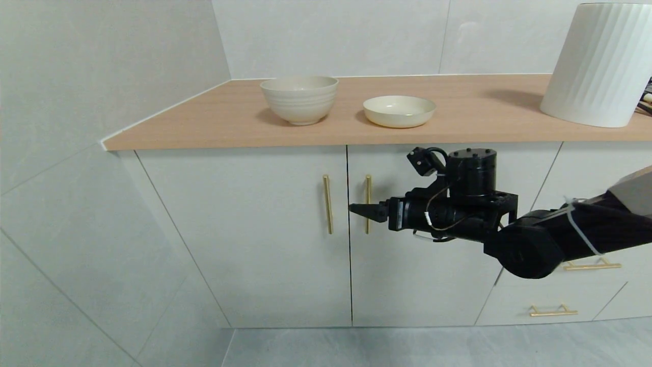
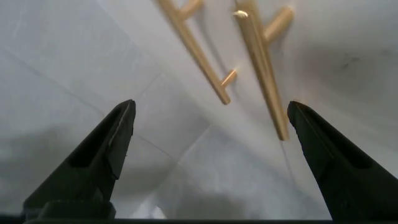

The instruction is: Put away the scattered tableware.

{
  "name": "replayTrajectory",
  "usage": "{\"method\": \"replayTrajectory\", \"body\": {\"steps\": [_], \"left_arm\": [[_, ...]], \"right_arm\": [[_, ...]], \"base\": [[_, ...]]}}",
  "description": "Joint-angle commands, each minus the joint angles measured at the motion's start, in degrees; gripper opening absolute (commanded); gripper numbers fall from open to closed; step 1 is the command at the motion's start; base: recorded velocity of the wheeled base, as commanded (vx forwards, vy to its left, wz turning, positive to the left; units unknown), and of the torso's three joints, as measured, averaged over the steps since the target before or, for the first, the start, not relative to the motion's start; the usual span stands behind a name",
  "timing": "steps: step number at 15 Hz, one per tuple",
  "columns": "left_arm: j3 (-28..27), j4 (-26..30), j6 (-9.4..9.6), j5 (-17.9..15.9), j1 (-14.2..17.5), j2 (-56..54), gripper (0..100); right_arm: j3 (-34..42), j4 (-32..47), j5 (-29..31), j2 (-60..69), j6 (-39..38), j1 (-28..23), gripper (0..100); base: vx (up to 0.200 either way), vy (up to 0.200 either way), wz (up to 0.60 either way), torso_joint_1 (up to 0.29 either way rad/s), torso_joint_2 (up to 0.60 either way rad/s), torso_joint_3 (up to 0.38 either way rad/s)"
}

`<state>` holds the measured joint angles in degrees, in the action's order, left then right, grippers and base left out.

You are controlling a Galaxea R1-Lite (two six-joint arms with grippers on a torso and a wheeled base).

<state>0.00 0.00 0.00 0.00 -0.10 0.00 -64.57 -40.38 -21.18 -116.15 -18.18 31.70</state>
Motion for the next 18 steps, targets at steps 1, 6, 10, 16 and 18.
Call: {"method": "replayTrajectory", "body": {"steps": [1,6,10,16,18], "left_arm": [[0.0,0.0,0.0,0.0,0.0,0.0,100],[0.0,0.0,0.0,0.0,0.0,0.0,100],[0.0,0.0,0.0,0.0,0.0,0.0,100],[0.0,0.0,0.0,0.0,0.0,0.0,100],[0.0,0.0,0.0,0.0,0.0,0.0,100]], "right_arm": [[-2.3,-0.9,0.3,-4.7,-2.1,0.0,100],[-4.7,-8.1,3.9,-8.4,-4.6,0.0,100],[-4.7,-9.4,3.9,-8.5,-6.6,0.8,100],[-3.8,-11.3,3.4,-8.1,-10.8,2.8,100],[-3.4,-11.3,3.3,-7.9,-11.6,3.0,100]], "base": [[0.0,0.0,0.0,0.0,0.0,0.0],[0.0,0.0,0.0,0.0,0.0,0.0],[0.0,0.0,0.0,0.0,0.0,0.0],[0.0,0.0,0.0,0.0,0.0,0.0],[0.0,0.0,0.0,0.0,0.0,0.0]]}}
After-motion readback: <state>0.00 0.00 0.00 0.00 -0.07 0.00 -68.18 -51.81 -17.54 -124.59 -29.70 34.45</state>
